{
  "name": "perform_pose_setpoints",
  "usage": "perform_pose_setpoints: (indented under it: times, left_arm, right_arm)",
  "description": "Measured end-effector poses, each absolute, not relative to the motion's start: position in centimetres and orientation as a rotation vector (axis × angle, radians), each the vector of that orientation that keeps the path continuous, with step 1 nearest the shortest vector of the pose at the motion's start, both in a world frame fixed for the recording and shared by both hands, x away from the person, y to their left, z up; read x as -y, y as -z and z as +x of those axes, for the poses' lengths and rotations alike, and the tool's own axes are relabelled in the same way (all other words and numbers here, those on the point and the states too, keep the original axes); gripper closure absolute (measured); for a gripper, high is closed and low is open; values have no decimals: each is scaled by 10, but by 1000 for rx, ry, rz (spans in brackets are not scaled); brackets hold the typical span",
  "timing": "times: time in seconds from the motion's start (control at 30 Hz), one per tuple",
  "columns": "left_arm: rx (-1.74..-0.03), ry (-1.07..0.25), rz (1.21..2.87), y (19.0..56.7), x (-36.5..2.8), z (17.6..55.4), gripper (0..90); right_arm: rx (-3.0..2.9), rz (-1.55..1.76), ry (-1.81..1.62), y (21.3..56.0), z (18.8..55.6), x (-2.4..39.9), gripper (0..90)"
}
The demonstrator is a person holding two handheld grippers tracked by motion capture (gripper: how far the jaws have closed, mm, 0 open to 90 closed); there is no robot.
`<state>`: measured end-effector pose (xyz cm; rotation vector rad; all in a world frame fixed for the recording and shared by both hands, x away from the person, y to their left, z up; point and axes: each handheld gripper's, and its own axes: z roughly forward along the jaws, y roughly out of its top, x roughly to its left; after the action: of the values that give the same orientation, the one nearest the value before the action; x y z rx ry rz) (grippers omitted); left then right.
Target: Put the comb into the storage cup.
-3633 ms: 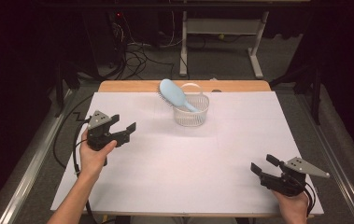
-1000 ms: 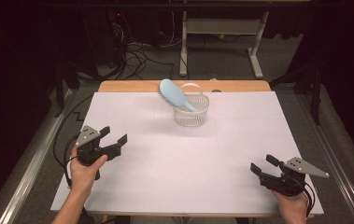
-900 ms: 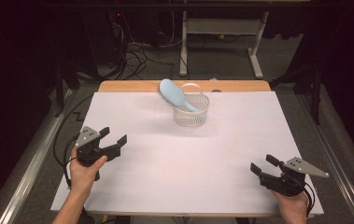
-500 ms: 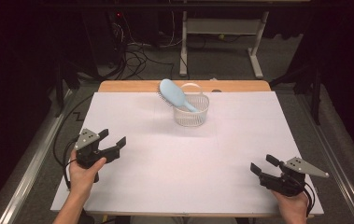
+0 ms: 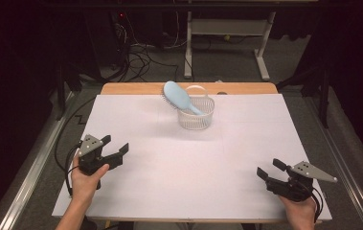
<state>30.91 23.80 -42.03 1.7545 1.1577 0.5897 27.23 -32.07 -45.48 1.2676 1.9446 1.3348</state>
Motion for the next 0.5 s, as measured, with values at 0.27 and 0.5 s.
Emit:
perform_pose_setpoints:
  times: [0.27, 0.5]
  left_arm:
    - [-1169, -601, 1756, 426, -239, 309, 259]
    - [-1179, -598, 1752, 431, -240, 307, 259]
  right_arm:
    - [-1945, 1267, -1333, 455, 272, 321, 258]
    - [-1946, 1264, -1333, 455, 273, 321, 257]
